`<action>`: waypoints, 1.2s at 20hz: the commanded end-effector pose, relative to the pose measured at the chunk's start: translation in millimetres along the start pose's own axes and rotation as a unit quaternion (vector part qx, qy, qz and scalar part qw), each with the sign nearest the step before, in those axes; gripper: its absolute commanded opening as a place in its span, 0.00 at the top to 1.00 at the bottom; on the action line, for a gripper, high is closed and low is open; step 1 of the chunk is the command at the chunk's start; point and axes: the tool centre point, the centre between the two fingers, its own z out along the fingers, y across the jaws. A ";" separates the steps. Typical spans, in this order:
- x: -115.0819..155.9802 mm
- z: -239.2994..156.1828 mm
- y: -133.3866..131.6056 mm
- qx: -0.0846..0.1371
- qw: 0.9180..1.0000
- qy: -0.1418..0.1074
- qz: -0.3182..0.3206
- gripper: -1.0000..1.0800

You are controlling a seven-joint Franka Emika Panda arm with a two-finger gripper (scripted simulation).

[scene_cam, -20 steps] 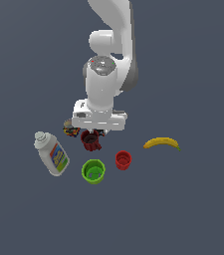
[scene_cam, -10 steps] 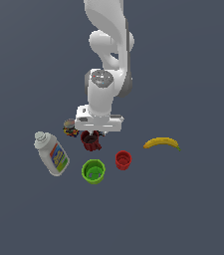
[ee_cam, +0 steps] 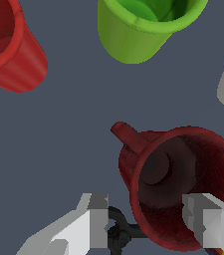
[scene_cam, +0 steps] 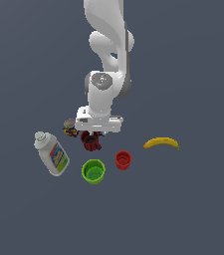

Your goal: Pick up a designated object from a clutter of objects.

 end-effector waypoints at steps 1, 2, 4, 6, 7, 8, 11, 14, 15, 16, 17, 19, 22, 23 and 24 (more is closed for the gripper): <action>-0.4 5.5 0.0 0.000 1.000 0.000 0.000 0.38; -0.6 9.0 0.1 0.000 1.000 0.000 0.000 0.38; -1.0 16.4 -0.1 0.000 1.000 0.000 0.000 0.38; -1.5 21.5 -0.1 0.000 1.000 0.000 0.000 0.38; -1.6 23.0 -0.3 0.000 1.000 0.000 -0.001 0.38; -1.7 24.0 -0.3 0.000 1.000 0.000 -0.001 0.38; -1.7 24.3 -0.3 0.000 1.000 0.000 -0.001 1.00; -1.7 24.3 -0.3 0.000 1.000 0.000 -0.001 1.00; -1.7 24.3 -0.3 0.000 1.000 0.000 -0.001 1.00; -1.7 24.3 -0.3 0.000 1.000 0.000 -0.001 1.00; -1.7 24.3 -0.3 0.000 1.000 0.000 -0.001 1.00; -1.7 24.3 -0.3 0.000 1.000 0.000 -0.001 1.00; -1.4 22.9 0.1 0.000 1.000 0.000 0.000 1.00; -1.0 21.8 0.4 0.000 1.000 0.000 0.000 1.00; -0.5 20.2 0.9 0.000 1.000 0.000 0.000 1.00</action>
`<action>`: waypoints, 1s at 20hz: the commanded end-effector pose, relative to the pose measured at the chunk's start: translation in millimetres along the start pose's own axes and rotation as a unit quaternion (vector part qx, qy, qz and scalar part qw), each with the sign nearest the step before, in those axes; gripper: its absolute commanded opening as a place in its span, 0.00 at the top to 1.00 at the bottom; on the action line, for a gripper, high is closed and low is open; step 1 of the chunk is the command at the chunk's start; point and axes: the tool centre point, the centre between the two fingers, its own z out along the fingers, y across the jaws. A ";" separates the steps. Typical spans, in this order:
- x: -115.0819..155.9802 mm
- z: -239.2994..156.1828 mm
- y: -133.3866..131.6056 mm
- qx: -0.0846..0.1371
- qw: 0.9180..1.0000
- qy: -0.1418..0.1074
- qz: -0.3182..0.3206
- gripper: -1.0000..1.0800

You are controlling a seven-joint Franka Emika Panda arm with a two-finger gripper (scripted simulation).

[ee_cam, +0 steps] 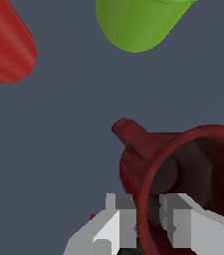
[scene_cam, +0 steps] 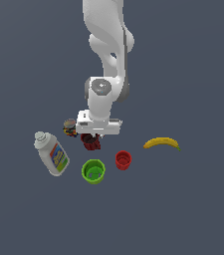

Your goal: Pick up a designated object from a clutter of objects.

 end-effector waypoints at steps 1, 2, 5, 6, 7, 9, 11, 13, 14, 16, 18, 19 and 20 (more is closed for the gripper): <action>1.8 -4.5 1.3 0.000 1.000 0.001 0.000 1.00; 2.6 -7.0 2.0 0.000 1.000 0.001 0.000 1.00; 5.8 -17.1 4.7 0.000 1.000 0.001 0.000 1.00; 7.2 -21.4 5.9 0.001 1.000 0.001 0.000 1.00; 8.7 -26.2 7.2 0.001 1.000 0.001 0.000 1.00; 12.2 -37.1 10.1 0.001 1.000 0.001 0.000 1.00; 16.3 -49.8 13.6 0.001 1.000 0.001 0.000 1.00; 21.0 -64.4 17.6 0.001 1.000 0.001 0.000 1.00; 23.6 -72.4 19.7 0.002 1.000 0.001 0.000 1.00; 29.2 -89.6 24.5 0.002 1.000 0.001 -0.001 1.00; 35.2 -107.8 29.5 0.002 1.000 0.001 -0.001 1.00; 38.2 -116.9 32.1 0.002 1.000 0.001 -0.001 1.00; 41.3 -126.1 34.6 0.002 1.000 0.001 -0.001 1.00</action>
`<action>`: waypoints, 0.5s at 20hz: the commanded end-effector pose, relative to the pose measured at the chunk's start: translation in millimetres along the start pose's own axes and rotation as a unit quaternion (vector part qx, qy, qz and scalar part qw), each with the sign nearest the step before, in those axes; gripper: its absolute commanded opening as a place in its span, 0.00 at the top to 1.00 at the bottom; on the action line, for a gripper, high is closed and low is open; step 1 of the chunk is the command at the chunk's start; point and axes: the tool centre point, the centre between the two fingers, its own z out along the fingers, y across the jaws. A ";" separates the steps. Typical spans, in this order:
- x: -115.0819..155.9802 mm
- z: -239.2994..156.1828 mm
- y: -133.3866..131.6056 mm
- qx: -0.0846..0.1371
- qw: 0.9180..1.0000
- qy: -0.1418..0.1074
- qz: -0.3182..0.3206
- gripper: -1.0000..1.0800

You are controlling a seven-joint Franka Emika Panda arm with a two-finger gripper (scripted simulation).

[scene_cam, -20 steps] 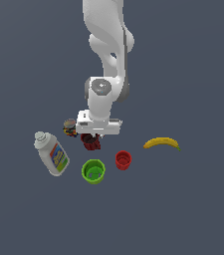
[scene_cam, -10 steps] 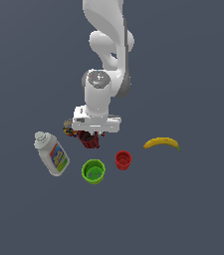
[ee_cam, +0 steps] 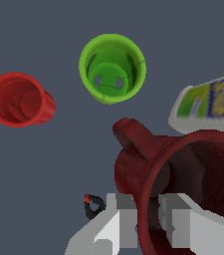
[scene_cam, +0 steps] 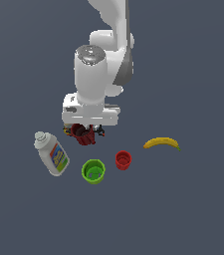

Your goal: Pick up a designated object from a clutter of objects.

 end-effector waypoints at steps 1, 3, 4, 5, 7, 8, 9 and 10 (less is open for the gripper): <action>8.0 -24.6 6.5 0.000 1.000 0.001 0.000 1.00; 14.2 -43.1 11.7 0.000 1.000 0.001 0.000 1.00; 17.3 -52.4 14.3 0.000 1.000 0.001 0.000 1.00; 20.5 -61.6 16.9 0.000 1.000 0.001 0.000 1.00; 26.9 -80.2 22.2 0.000 1.000 0.001 0.000 1.00; 30.2 -89.5 24.9 0.000 1.000 0.001 0.000 1.00; 33.5 -98.8 27.6 0.000 1.000 0.001 0.000 1.00; 36.7 -107.9 30.3 0.000 1.000 0.001 0.000 1.00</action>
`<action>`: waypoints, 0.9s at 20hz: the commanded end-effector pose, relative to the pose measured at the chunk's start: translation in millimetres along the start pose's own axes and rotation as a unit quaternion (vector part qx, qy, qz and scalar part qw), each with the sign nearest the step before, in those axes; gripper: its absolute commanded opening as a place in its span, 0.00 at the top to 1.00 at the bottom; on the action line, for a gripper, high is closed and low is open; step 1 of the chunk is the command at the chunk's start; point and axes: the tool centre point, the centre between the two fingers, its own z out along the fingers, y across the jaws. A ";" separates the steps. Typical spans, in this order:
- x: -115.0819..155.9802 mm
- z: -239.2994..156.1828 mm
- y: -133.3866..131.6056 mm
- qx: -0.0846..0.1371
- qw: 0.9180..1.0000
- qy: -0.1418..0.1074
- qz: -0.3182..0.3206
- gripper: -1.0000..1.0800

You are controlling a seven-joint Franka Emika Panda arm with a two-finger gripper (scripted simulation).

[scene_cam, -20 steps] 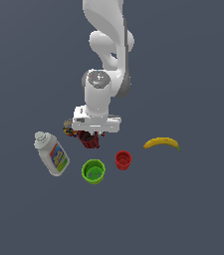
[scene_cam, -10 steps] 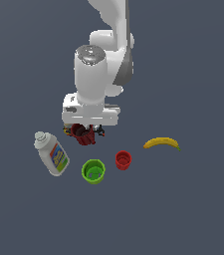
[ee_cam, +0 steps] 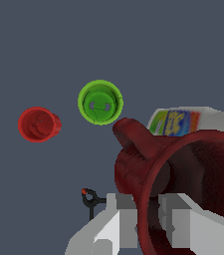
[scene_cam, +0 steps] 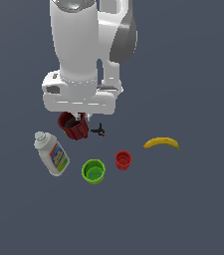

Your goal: Pick up a designated object from a clutter of objects.

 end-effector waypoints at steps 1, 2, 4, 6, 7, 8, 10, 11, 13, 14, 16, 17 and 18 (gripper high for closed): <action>8.2 -24.5 6.8 0.000 1.000 0.001 0.000 1.00; 11.3 -33.1 9.2 0.000 1.000 0.001 0.000 1.00; 17.3 -49.3 14.0 0.000 1.000 0.001 0.000 1.00; 23.0 -64.6 18.5 -0.001 1.000 0.001 0.000 1.00; 25.8 -71.9 20.7 -0.001 1.000 0.001 0.000 1.00; 28.6 -79.0 22.8 -0.001 1.000 0.001 0.000 1.00; 33.9 -92.7 26.8 -0.001 1.000 0.001 0.000 1.00; 36.5 -98.9 28.7 -0.001 1.000 0.001 0.000 1.00; 41.0 -110.2 32.1 -0.002 1.000 0.001 0.000 1.00; 43.1 -115.1 33.6 -0.002 1.000 0.001 0.000 1.00; 46.7 -123.7 36.2 -0.002 1.000 0.001 0.001 1.00; 48.3 -127.5 37.4 -0.002 1.000 0.001 0.001 1.00; 49.8 -131.0 38.4 -0.002 1.000 0.001 0.001 1.00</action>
